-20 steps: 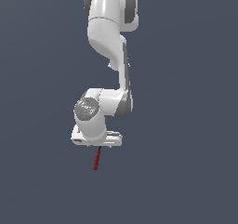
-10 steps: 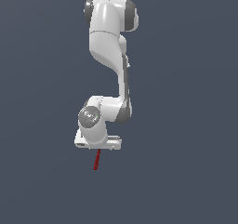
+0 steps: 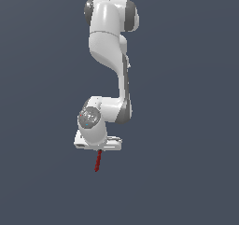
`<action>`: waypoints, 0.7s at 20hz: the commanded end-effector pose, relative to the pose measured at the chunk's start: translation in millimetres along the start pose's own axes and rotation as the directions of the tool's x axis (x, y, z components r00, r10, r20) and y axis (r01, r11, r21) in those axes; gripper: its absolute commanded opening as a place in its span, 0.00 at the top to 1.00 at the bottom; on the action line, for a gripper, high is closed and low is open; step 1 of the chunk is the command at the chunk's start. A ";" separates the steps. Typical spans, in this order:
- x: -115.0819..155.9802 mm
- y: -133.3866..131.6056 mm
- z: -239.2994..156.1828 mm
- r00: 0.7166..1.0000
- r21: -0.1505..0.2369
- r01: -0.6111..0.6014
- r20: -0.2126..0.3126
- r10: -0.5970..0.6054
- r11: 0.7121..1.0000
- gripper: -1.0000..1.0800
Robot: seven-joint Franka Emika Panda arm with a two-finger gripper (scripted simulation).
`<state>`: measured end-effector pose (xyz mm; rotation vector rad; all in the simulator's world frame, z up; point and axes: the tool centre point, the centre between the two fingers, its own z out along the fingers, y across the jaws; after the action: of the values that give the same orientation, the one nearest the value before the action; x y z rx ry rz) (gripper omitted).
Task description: Pick up the object and move it to a goal position.
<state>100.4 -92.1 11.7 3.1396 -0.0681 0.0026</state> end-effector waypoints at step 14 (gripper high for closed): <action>2.8 -9.5 -43.8 1.000 0.000 0.000 0.000 0.000 1.000 1.00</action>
<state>102.1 -85.1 43.8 3.1398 -0.0680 -0.0008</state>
